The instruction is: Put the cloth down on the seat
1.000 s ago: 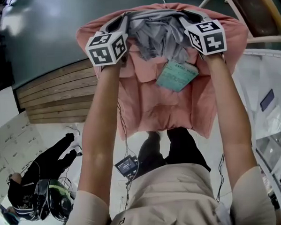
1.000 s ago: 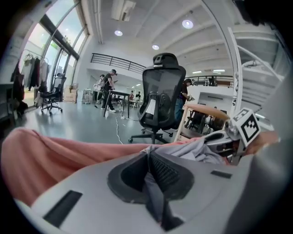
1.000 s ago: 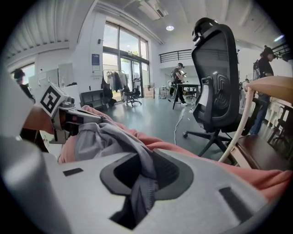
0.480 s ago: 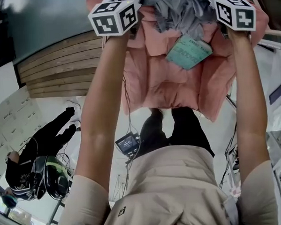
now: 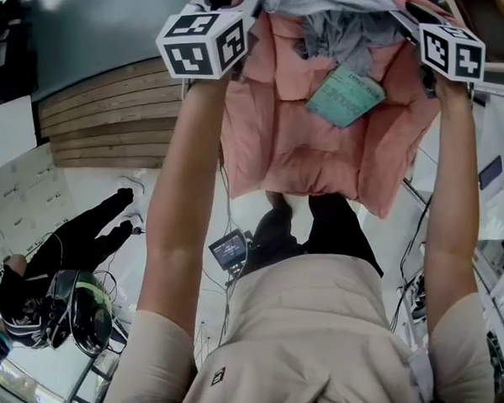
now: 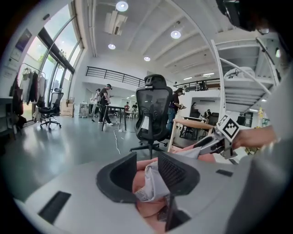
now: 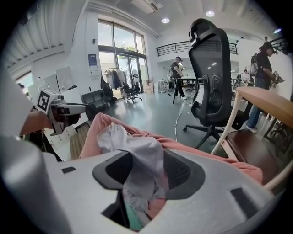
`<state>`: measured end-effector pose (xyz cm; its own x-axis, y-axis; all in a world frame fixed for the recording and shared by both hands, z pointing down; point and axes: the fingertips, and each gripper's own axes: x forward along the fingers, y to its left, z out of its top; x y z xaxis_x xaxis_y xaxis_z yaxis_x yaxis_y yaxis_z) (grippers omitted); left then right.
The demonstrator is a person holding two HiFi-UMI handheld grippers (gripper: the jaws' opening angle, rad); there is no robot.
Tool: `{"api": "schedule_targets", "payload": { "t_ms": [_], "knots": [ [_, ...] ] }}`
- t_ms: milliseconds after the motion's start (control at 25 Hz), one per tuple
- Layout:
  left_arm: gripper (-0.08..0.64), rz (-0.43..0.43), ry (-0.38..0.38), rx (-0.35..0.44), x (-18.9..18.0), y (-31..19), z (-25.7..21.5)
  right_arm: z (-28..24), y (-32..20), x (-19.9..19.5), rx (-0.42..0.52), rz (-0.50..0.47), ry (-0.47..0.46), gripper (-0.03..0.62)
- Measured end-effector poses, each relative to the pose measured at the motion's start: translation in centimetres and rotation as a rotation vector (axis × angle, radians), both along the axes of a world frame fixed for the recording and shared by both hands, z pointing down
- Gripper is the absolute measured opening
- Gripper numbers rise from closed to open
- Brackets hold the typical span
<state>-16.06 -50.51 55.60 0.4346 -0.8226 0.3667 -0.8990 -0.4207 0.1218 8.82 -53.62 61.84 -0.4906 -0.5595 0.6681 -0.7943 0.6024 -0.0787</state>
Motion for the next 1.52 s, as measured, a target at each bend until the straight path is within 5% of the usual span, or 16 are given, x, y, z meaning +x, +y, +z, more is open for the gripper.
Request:
{"api": "schedule_targets", "payload": {
  "t_ms": [480,680,840,1120,1520],
  "knots": [
    [0.120,0.069,0.031,0.215,2.7,9.4,-16.9,-13.1,7.1,0.8,0.130,0.023,-0.047,0.186],
    [0.107,0.101,-0.005,0.283,3.5,14.2,-21.8,-13.2,9.1,1.8,0.053,0.055,0.044,0.163],
    [0.103,0.096,-0.011,0.304,4.2,16.9,-23.8,-9.6,9.5,3.7,-0.116,0.068,0.084,0.192],
    [0.103,0.078,-0.020,0.320,3.1,20.0,-25.3,-7.6,12.1,5.3,-0.239,0.113,0.057,0.192],
    [0.101,0.079,-0.016,0.350,2.4,22.3,-26.8,-14.4,13.1,3.4,-0.084,0.114,-0.044,0.179]
  ]
}}
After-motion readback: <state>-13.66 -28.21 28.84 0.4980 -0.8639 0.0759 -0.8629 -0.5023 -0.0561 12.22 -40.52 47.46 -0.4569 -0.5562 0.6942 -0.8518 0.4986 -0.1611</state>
